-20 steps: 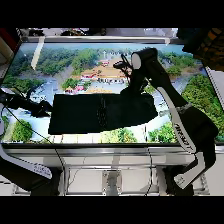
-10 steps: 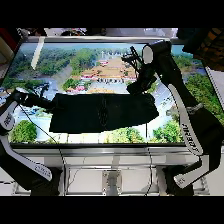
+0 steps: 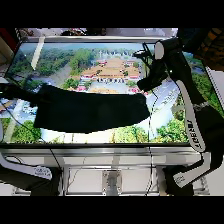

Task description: Fold the clothes and pants, and hang the long-sleeved shirts on hangers.

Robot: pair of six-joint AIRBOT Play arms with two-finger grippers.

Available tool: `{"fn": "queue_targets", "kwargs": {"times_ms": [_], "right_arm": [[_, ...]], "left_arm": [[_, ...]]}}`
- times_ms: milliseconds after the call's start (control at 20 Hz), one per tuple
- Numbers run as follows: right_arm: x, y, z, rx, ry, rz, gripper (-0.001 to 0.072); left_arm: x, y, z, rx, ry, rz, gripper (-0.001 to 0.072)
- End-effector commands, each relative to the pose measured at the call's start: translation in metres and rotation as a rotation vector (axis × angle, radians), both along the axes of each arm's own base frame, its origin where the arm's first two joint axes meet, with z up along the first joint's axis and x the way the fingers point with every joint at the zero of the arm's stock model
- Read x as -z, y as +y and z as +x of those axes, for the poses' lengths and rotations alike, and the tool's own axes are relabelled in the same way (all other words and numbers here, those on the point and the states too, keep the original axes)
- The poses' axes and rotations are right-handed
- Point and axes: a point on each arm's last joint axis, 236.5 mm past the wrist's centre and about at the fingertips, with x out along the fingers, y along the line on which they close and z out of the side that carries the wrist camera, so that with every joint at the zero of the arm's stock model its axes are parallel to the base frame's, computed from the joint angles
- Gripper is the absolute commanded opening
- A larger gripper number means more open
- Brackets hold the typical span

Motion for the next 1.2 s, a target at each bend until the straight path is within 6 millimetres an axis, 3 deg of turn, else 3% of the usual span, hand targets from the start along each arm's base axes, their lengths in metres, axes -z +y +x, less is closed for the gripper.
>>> {"fn": "queue_targets", "kwargs": {"times_ms": [0, 200, 350, 550, 800, 1000, 1150], "right_arm": [[0.000, -0.022, 0.010, 0.047, -0.015, 0.003, 0.0262], [-0.001, -0.022, 0.016, 0.010, -0.037, 0.015, 0.0262], [-0.002, -0.011, 0.022, -0.030, -0.063, 0.058, 0.0261], [-0.005, 0.008, 0.034, -0.074, -0.116, 0.130, 0.0261], [-0.006, 0.013, 0.038, -0.103, -0.134, 0.149, 0.0261], [-0.006, 0.014, 0.039, -0.122, -0.138, 0.148, 0.0261], [-0.004, 0.014, 0.040, -0.127, -0.138, 0.149, 0.0262]], "left_arm": [[-0.093, 0.016, -0.010, -0.098, -0.183, 0.109, 0.0041], [-0.160, 0.001, -0.034, -0.127, -0.340, 0.187, 0.0041], [-0.176, -0.002, -0.039, -0.212, -0.345, 0.183, 0.0041], [-0.167, -0.024, -0.042, -0.257, -0.208, 0.107, 0.0041], [-0.159, -0.071, -0.014, -0.245, -0.197, 0.063, 0.0041], [-0.119, -0.101, -0.003, -0.205, -0.085, 0.119, 0.0041], [-0.102, -0.134, 0.013, -0.178, -0.075, 0.105, 0.0041]]}}
